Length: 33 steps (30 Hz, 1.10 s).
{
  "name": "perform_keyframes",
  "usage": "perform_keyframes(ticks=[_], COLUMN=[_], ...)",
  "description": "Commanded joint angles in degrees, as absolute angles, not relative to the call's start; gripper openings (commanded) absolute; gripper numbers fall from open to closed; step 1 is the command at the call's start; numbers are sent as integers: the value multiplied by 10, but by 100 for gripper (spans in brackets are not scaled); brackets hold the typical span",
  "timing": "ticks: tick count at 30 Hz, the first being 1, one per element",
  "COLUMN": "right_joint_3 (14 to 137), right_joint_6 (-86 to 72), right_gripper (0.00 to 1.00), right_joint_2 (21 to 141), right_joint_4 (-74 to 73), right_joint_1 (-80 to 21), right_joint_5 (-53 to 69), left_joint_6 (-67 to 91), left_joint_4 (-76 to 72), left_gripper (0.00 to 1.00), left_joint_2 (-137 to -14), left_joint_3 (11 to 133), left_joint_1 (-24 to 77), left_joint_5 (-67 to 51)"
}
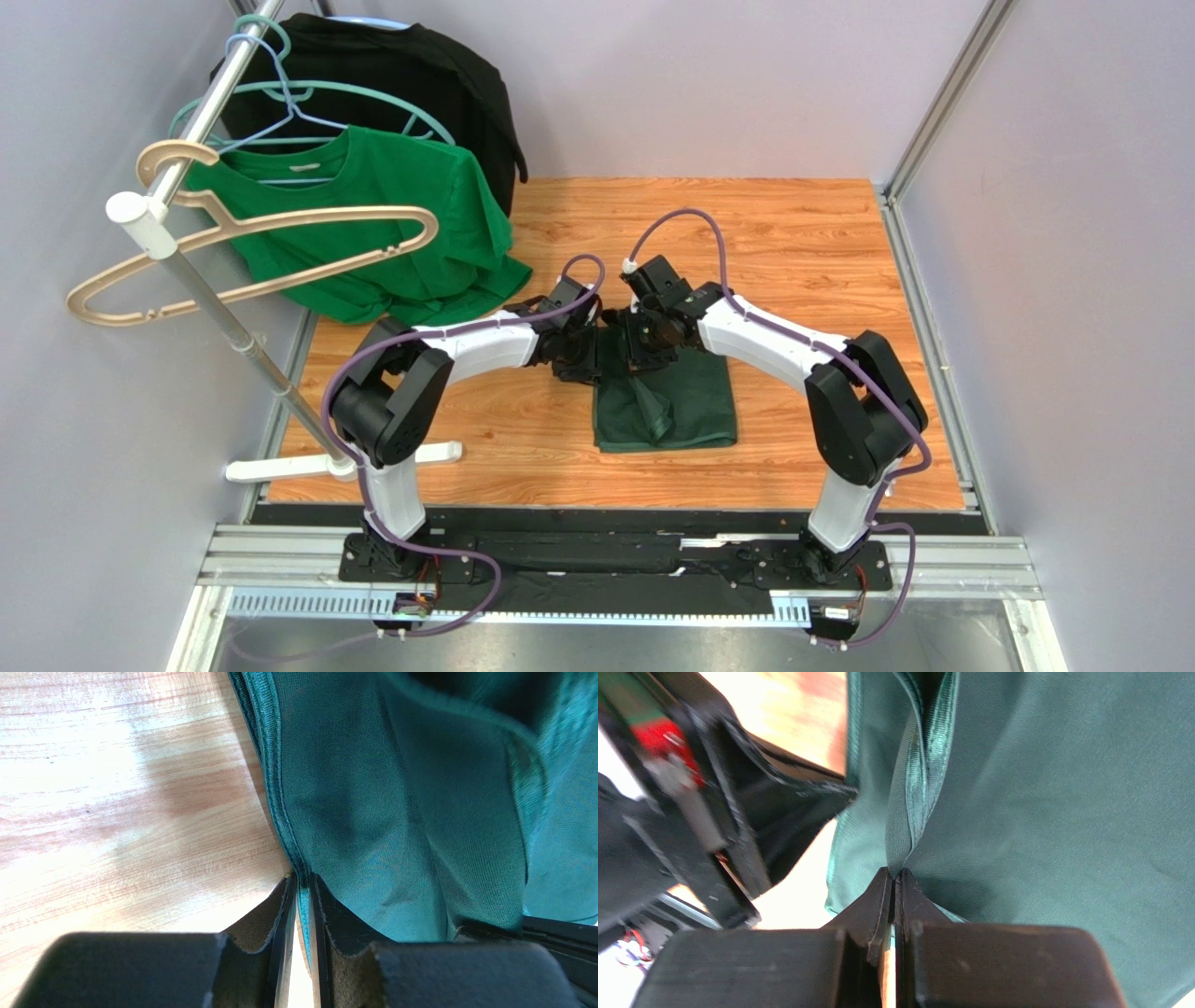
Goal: Fold the napkin into a case and place the utensils inside
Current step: Fold the rectangle-folded napkin at the center of the board.
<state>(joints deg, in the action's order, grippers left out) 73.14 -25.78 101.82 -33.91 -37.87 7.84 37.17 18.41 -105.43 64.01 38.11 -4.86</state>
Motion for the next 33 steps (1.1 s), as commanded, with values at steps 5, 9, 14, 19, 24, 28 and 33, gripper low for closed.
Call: perform_keyframes(ticks=[5, 9, 14, 19, 24, 28, 33], right_joint_3=[708, 708, 718, 728, 719, 665, 606], right_joint_6=[-239, -255, -274, -287, -281, -298, -272], right_gripper=[0, 0, 0, 4, 58, 71, 71], right_joint_2=[987, 1000, 1018, 1041, 1019, 934, 873], right_joint_4=[-316, -296, -289, -280, -274, -252, -275], right_joint_1=[-381, -381, -381, -381, -372, -326, -266], right_joint_5=[90, 105, 115, 134, 192, 268, 264], left_joint_6=[366, 366, 369, 374, 391, 389, 369], left_joint_4=[215, 217, 215, 205, 233, 264, 273], left_gripper=[21, 21, 21, 23, 38, 50, 43], left_joint_2=[-1043, -1042, -1043, -1037, -970, -874, -873], left_joint_3=[629, 630, 627, 614, 592, 591, 637], left_joint_1=[382, 382, 382, 382, 368, 356, 355], left_joint_5=[-33, -33, -33, -36, -19, -10, -47])
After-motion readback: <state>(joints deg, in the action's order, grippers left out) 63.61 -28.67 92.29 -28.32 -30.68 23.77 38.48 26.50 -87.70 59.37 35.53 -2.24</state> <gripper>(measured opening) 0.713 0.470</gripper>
